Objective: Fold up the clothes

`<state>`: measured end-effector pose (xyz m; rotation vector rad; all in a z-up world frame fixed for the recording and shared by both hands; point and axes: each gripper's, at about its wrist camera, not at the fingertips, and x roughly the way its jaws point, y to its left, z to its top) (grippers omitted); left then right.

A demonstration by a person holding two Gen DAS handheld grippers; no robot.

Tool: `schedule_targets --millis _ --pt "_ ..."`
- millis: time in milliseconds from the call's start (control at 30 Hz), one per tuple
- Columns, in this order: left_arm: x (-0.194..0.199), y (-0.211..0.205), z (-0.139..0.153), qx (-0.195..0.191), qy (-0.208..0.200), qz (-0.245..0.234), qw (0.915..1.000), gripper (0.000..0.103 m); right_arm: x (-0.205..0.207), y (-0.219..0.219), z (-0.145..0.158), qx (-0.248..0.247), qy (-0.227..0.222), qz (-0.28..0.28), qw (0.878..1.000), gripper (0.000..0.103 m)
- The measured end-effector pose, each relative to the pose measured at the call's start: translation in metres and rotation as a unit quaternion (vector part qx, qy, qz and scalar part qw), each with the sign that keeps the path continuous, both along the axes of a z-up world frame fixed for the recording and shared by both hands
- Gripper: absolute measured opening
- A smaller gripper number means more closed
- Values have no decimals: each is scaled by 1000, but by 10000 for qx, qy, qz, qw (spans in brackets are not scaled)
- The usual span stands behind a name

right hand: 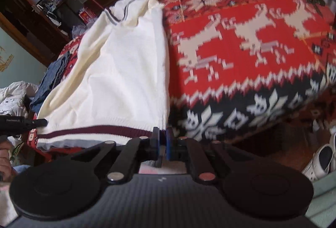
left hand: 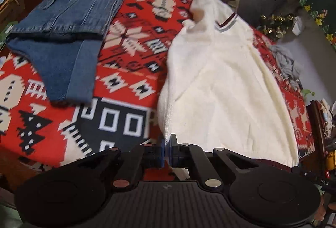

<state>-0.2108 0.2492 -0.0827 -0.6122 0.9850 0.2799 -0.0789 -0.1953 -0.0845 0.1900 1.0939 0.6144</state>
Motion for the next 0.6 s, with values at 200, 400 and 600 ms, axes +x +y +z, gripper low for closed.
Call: schedule_targets --millis 200,400,600 --pt "0 4 -13 -124 43 98 9999 16 0 -2 -7 -59 0 -69 10000 18" --pt "6 16 16 387 -414 180 9982 38 18 -17 12 -242 -361 -296 9986 40" --pt "57 42 15 915 -58 196 9956 42 54 10 20 -1058 -979 -259 9892 74"
